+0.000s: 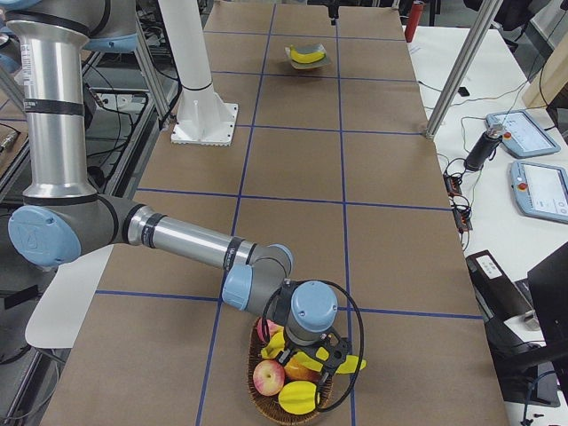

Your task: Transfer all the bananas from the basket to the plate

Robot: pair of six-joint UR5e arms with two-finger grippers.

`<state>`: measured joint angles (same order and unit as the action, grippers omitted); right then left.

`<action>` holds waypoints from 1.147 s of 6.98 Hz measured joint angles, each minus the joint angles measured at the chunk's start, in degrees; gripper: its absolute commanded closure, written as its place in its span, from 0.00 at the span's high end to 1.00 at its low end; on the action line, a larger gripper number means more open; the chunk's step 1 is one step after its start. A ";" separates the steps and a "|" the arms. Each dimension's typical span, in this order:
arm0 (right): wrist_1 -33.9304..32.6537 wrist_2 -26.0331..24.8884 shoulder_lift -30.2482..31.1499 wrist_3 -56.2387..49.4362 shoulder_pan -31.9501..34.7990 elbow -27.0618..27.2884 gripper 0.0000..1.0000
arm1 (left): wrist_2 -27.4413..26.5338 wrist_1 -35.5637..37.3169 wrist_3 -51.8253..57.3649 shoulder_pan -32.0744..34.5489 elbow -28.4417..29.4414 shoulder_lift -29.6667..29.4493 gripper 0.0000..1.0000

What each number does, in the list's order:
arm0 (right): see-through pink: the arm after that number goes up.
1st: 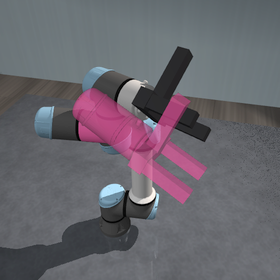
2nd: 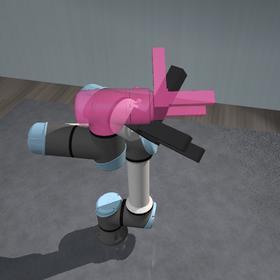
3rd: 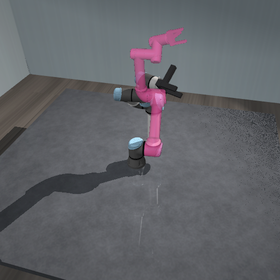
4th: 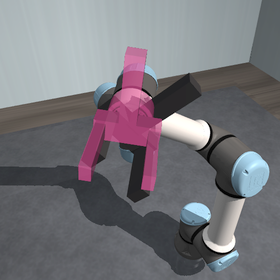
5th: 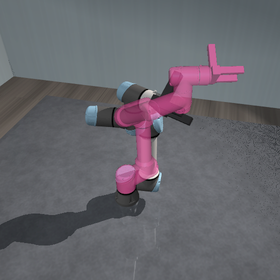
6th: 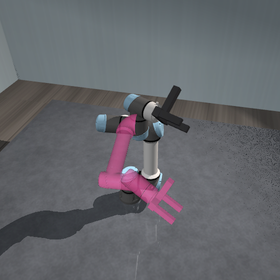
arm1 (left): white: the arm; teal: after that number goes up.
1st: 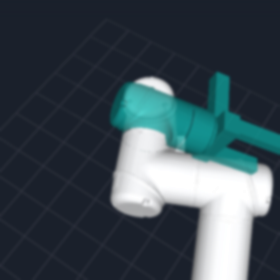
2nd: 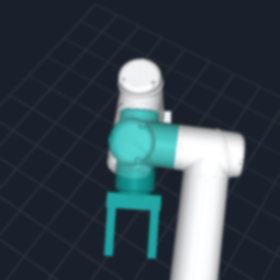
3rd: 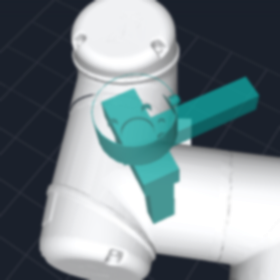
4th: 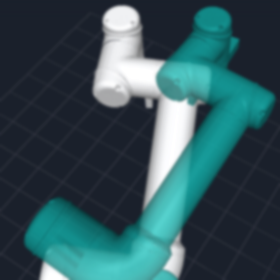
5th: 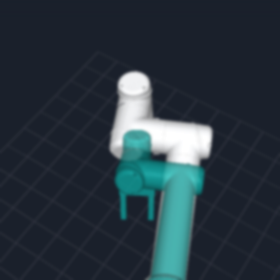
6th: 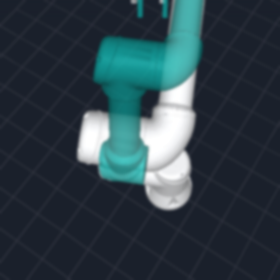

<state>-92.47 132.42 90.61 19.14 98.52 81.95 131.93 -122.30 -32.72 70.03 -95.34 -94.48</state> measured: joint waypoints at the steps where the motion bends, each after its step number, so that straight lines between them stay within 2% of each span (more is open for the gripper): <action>1: -0.17 0.33 -0.68 0.42 -1.65 4.64 0.00 | 0.21 -0.02 -4.13 -2.05 0.04 -1.27 1.00; 2: -0.30 1.50 -2.08 0.79 -4.35 8.27 0.00 | 0.38 -0.14 -8.19 -3.87 0.02 -2.77 1.00; 4: -0.40 6.86 -8.75 4.93 -11.51 12.64 0.00 | 2.38 -0.78 -19.28 -6.82 -0.20 -7.89 1.00; 6: -0.13 10.81 -17.08 21.38 -22.73 17.26 0.00 | 3.83 -2.06 -32.48 -12.41 -0.18 -15.24 1.00; 8: 0.26 10.84 -25.79 36.77 -33.84 19.81 0.00 | 2.55 -5.81 -41.96 -17.65 0.22 -20.65 1.00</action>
<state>-92.21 143.26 64.83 55.90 64.68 101.77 134.48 -128.10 -74.67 52.38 -95.12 -115.14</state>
